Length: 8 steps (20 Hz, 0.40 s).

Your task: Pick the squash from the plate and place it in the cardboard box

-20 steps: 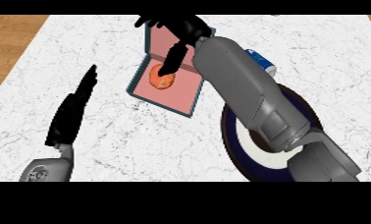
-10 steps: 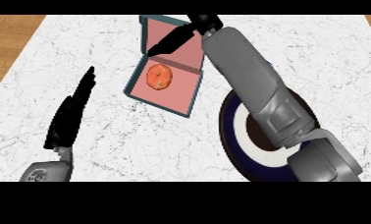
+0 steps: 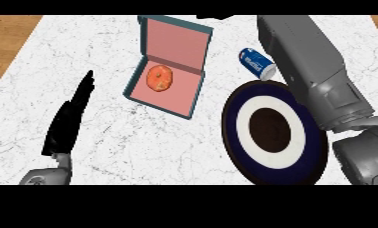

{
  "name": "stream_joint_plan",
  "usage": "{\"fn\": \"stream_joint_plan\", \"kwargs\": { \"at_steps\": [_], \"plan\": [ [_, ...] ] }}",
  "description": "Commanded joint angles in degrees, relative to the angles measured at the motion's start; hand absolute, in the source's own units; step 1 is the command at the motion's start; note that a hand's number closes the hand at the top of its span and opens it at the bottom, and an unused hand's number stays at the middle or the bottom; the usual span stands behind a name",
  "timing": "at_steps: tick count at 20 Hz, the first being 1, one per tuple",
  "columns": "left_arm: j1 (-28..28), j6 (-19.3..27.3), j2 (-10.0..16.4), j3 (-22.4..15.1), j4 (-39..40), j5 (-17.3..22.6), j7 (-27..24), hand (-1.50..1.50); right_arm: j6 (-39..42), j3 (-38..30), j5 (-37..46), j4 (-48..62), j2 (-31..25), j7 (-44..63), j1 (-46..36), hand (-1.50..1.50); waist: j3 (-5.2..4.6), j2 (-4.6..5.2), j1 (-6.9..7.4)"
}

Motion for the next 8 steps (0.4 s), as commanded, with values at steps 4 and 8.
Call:
{"fn": "stream_joint_plan", "kwargs": {
  "at_steps": [4, 8],
  "plan": [
    [0.54, -0.83, 0.13, -0.58, -1.23, 0.16, -0.99, 0.0, 8.23, -3.38, -1.38, 4.56, -10.67, -3.7, 1.73, -1.5, 0.08, 0.54, 0.88],
    [1.09, 0.77, -1.25, -1.56, -0.73, -1.26, -0.89, 0.0, 14.75, -3.59, -1.14, 5.52, -15.42, -4.9, 1.87, -1.5, 0.11, 0.61, 0.93]
  ]
}}
